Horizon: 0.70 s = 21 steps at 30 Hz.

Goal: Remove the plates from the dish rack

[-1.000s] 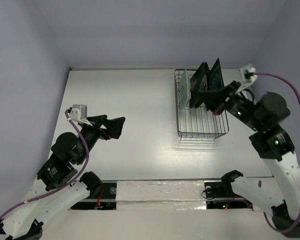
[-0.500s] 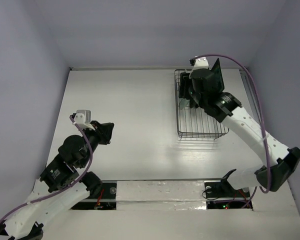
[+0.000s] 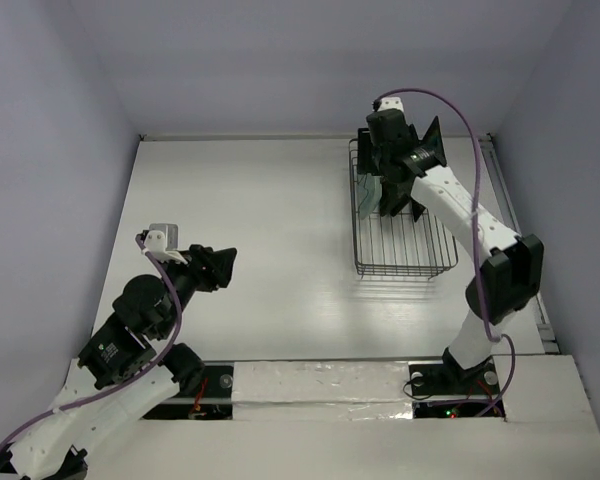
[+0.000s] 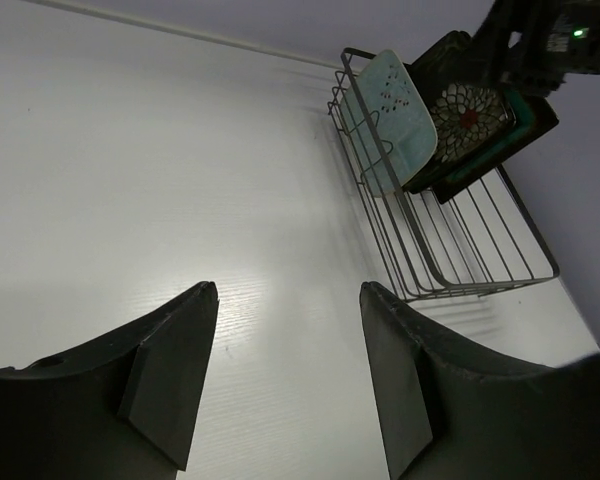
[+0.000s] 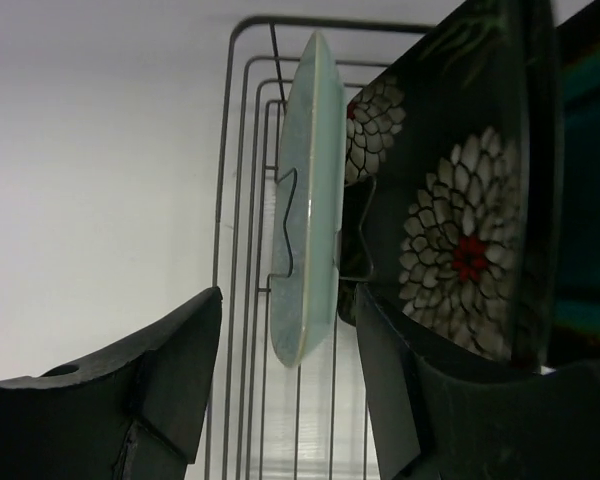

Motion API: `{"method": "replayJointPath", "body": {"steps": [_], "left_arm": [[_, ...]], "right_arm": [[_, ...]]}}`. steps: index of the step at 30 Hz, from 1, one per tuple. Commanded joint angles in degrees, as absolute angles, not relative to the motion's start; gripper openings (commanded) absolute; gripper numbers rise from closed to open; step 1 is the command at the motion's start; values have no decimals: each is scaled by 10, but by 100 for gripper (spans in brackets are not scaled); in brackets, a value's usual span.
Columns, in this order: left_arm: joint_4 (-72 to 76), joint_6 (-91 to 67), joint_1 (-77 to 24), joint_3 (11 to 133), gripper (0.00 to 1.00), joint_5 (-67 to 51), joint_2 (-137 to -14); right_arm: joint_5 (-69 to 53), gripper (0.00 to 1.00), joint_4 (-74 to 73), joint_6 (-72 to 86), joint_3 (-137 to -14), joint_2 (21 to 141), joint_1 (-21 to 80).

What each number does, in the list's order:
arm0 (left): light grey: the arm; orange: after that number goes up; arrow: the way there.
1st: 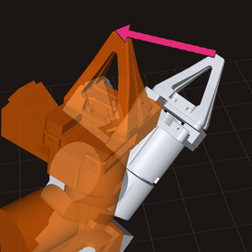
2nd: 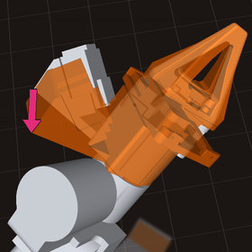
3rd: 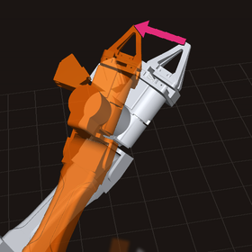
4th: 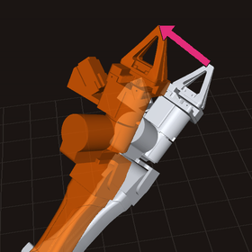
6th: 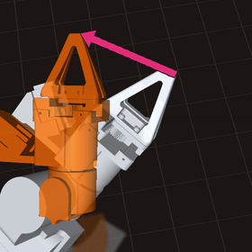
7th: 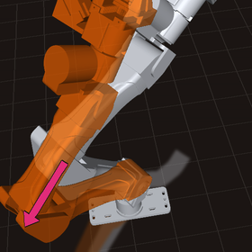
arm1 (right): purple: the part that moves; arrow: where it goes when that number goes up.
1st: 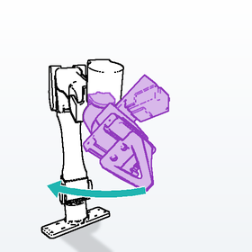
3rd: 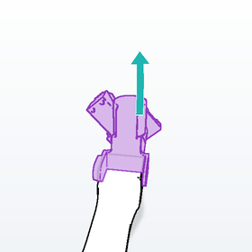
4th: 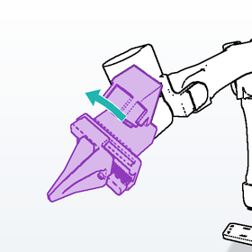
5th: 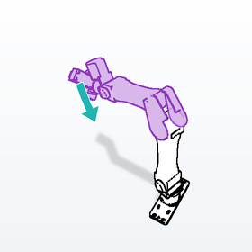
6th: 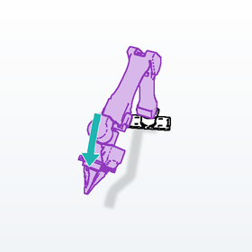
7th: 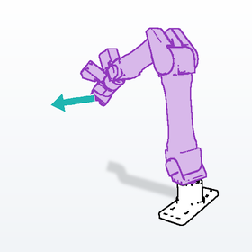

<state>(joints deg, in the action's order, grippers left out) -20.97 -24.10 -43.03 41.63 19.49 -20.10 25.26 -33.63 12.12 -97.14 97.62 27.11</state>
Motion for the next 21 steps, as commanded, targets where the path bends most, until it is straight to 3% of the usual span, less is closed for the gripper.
{"method": "replayJointPath", "body": {"steps": [1, 13, 16, 17, 20, 21], "left_arm": [[-185, -238, -429, 412, 56, 186, -205], [-184, -235, -429, 411, 58, 183, -199], [-183, -236, -429, 411, 59, 182, -197], [-183, -236, -429, 411, 59, 183, -196], [-183, -236, -429, 410, 59, 183, -194], [-182, -236, -429, 410, 59, 183, -194]], "right_arm": [[215, 61, -358, 105, -1016, 1015, 246], [244, 58, -396, 90, -1090, 1160, 236], [249, 49, -403, 85, -1106, 1185, 236], [250, 39, -406, 84, -1111, 1189, 236], [270, 30, -410, 76, -1120, 1194, 236], [277, 22, -412, 75, -1121, 1194, 236]]}}
